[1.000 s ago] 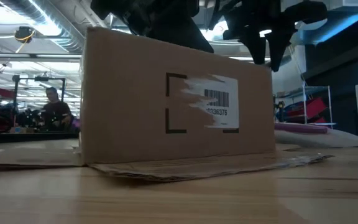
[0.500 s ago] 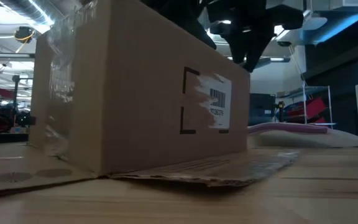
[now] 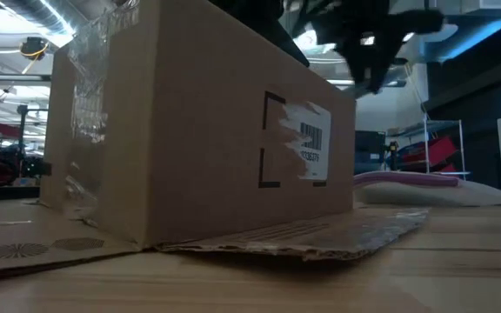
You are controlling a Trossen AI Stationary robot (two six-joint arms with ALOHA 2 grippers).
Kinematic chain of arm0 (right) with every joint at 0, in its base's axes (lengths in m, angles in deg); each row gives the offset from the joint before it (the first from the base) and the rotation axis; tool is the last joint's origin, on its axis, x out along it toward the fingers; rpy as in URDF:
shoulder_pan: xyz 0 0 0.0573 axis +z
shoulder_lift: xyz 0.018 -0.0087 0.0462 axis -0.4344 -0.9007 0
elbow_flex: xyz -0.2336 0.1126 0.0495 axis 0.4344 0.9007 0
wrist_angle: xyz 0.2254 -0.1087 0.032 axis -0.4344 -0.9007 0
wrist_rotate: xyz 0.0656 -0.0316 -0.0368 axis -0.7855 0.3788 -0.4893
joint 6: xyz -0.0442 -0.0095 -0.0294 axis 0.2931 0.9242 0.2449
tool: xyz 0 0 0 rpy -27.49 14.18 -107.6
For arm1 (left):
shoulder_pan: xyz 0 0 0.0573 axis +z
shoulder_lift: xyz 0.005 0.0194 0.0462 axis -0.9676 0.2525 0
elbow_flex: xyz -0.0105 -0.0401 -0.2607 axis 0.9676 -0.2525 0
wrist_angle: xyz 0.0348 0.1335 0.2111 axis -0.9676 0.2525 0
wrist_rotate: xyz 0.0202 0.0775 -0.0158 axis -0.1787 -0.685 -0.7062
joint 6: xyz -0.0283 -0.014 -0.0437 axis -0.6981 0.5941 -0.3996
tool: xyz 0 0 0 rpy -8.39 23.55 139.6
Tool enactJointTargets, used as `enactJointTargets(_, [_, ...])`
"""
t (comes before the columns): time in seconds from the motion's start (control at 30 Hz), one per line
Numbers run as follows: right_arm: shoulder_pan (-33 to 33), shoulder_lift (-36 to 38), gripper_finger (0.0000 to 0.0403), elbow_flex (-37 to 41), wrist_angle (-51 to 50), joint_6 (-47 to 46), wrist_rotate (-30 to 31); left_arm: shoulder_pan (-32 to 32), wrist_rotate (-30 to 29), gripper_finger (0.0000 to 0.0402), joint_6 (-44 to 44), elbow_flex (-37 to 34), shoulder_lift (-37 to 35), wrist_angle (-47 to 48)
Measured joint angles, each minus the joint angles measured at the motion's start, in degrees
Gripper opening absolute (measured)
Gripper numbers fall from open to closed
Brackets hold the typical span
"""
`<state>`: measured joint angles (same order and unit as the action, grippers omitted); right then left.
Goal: Unpack boxes
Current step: Break down the cardboard box using a cutter until it is fully flat
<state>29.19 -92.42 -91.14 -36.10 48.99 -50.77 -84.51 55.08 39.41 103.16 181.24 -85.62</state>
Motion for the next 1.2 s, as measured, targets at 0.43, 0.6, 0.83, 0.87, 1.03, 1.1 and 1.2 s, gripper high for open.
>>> enactJointTargets(0.43, [8.0,29.5,0.0112,33.2,24.9,-48.7,-21.0,0.6,-0.9,0.04,1.5,-0.1,-0.2,-0.4])
enactJointTargets(0.6, [16.1,33.8,0.0112,50.6,43.1,-66.5,-23.4,2.0,-0.9,0.04,2.1,-0.2,-0.1,-1.6])
enactJointTargets(0.83, [21.7,33.4,0.0112,61.1,49.8,-76.5,-23.0,3.4,-1.6,0.04,0.1,0.1,-1.5,-1.2])
enactJointTargets(0.87, [22.1,33.4,0.0112,62.0,50.7,-76.9,-22.9,3.5,-1.6,0.04,-0.1,0.3,-1.7,-1.2])
enactJointTargets(1.03, [22.5,33.3,0.0112,65.9,54.8,-77.2,-22.9,3.6,-1.6,0.04,-2.1,3.1,-1.9,-1.3])
enactJointTargets(1.1, [22.4,33.3,0.0112,66.5,54.6,-77.4,-22.4,3.6,-1.5,0.04,-3.7,4.3,-1.9,-1.4])
enactJointTargets(1.2, [22.4,33.3,0.0145,66.5,54.4,-77.9,-21.5,3.5,-1.2,0.04,-6.5,5.6,-2.2,-1.4])
